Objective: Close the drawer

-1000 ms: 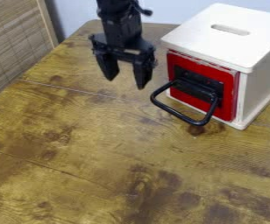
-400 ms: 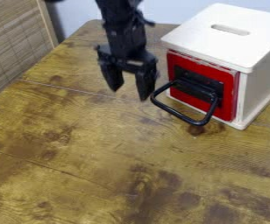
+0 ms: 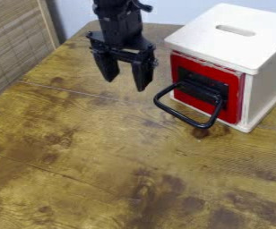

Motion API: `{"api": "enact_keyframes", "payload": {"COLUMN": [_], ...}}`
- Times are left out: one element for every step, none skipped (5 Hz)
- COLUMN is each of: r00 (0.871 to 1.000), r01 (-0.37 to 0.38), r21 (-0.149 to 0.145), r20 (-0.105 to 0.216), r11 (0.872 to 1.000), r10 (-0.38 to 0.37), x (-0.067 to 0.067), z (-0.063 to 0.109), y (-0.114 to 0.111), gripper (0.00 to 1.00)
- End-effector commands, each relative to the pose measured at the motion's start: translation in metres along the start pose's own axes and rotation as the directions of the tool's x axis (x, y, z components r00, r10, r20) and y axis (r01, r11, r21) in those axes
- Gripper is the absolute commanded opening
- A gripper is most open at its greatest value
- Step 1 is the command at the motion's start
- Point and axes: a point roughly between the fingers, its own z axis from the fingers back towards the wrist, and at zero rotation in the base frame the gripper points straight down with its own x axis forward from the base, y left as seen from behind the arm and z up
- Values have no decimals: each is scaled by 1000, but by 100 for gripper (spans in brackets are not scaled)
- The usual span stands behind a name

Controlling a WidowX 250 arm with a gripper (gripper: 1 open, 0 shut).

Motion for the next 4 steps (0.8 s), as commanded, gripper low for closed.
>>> {"api": "enact_keyframes", "payload": {"r00": [996, 997, 998, 999], "r01": [-56, -47, -44, -34], "r21": [25, 23, 25, 26], "r20": [73, 59, 41, 40], "r11": [998, 999, 999, 999], "r10": [54, 46, 43, 33], "x": [14, 10, 10, 11], "z": [13, -10, -26, -21], "y": [21, 18, 10, 3], "gripper": [100, 100, 100, 100]}}
